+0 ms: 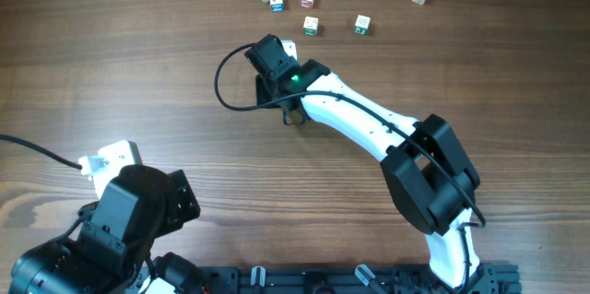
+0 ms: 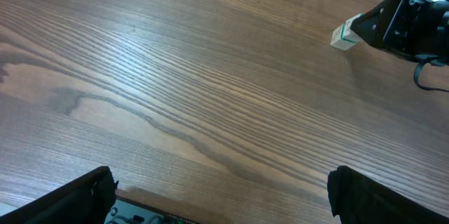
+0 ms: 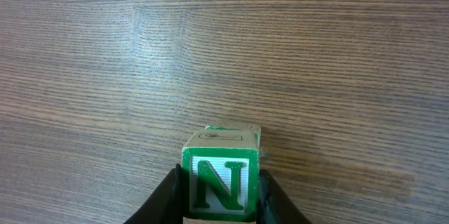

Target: Form a tower

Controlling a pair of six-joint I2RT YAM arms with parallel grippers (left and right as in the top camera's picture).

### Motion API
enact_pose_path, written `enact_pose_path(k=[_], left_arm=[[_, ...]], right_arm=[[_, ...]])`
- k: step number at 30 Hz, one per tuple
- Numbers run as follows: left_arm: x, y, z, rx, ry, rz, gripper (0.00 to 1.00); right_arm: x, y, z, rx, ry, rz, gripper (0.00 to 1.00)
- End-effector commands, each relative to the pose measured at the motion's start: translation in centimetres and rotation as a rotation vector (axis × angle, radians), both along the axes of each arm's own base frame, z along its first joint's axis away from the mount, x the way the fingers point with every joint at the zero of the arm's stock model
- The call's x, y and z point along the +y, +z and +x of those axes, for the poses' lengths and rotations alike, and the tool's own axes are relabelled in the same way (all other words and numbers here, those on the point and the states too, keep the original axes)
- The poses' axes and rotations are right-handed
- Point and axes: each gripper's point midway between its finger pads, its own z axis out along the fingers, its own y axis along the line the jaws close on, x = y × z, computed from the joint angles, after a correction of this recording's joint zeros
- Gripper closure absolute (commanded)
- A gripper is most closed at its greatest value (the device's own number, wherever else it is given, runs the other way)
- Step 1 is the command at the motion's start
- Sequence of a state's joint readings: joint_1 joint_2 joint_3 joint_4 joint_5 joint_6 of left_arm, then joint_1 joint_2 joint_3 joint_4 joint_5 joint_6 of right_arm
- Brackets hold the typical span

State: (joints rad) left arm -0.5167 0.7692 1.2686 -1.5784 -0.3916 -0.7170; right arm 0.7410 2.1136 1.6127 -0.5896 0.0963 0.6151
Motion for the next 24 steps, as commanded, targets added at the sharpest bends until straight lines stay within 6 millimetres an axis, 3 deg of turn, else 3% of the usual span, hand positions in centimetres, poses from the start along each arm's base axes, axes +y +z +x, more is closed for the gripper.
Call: enact_pose_path(k=[1,6,15,18,19,20,21,24], left_arm=[[0.0,-0.08,-0.06,0.002,0.013,-0.011,0.0],[0.0,-0.08,-0.05,0.002,0.013,-0.011,0.0],[0.0,-0.08,-0.06,0.002,0.013,-0.011,0.0],[0.0,-0.08,-0.05,0.002,0.013,-0.011,0.0],[0.0,-0.08,-0.05,0.002,0.013,-0.011,0.0],[0.0,-0.08,-0.05,0.002,0.013,-0.011,0.0],[0.0,-0.08,-0.05,0.002,0.013,-0.011,0.0],[0.0,-0.08,-0.05,0.002,0.013,-0.011,0.0]], right_arm=[[0.56,-0.57,-0.03,0.006,0.018,-0.003,0.69],[0.56,-0.59,-0.04,0.006,0.018,-0.003,0.6],[0.63,-0.54,0.02,0.004,0.019,0.0,0.55],[0.64,-0.53,0.03,0.003,0.018,0.001,0.37],[0.65,-0.51,0.04,0.003,0.02,0.0,0.21],[0.67,-0.43,0.06,0.0,0.025,-0.001,0.15],[1.01,-0.29,0.04,-0.01,0.076,-0.005,0.01],[1.23,-0.29,-0.09,-0.023,0.152,-0.025,0.01]])
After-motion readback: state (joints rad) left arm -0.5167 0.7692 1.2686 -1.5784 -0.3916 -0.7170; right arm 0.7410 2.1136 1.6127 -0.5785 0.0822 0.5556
